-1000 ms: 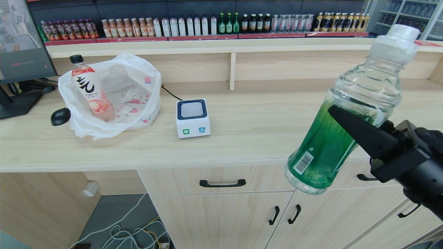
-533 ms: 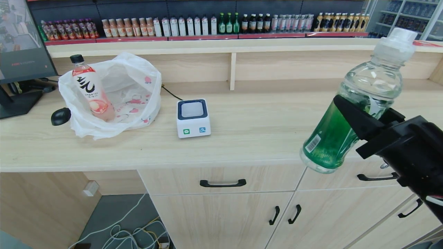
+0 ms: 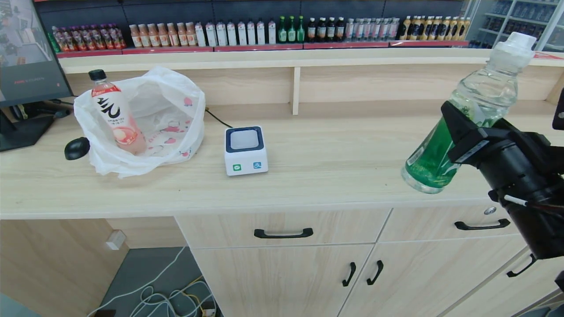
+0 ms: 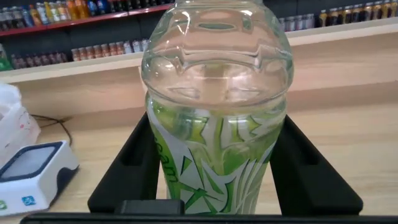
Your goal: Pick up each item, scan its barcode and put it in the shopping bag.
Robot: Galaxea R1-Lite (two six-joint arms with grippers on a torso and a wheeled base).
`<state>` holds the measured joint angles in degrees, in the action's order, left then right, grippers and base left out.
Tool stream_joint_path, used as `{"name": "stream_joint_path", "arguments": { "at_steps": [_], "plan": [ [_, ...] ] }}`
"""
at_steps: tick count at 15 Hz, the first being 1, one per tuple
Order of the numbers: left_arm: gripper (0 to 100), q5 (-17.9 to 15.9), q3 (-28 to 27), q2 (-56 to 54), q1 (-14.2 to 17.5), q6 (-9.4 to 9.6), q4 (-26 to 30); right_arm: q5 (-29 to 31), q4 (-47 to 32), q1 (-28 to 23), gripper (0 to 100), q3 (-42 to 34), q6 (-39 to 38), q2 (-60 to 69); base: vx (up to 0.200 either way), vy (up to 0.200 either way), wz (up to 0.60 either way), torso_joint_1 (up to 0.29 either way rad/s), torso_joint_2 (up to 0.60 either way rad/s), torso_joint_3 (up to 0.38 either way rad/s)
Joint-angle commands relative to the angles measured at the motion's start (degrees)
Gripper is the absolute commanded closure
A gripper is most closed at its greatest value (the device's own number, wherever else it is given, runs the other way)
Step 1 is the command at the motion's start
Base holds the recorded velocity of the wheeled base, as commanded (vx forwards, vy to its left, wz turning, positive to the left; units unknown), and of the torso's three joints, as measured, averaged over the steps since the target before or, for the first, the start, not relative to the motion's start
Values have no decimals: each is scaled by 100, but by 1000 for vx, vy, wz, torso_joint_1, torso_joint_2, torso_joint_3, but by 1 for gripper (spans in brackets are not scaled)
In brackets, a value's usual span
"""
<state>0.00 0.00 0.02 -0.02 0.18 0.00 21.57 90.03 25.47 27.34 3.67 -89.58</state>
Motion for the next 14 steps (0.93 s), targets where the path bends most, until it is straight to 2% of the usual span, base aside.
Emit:
{"name": "stream_joint_path", "arguments": {
  "at_steps": [1,6,14],
  "plan": [
    [0,0,0,-2,-6,-1,0,76,-3,-15,100,184,46,-297,0,0,0,0,0,0],
    [0,0,0,-2,-6,-1,0,76,-3,-15,100,324,11,-543,0,0,0,0,0,0],
    [0,0,0,-2,-6,-1,0,76,-3,-24,100,632,-59,-886,0,200,0,2,5,2]
  ]
}}
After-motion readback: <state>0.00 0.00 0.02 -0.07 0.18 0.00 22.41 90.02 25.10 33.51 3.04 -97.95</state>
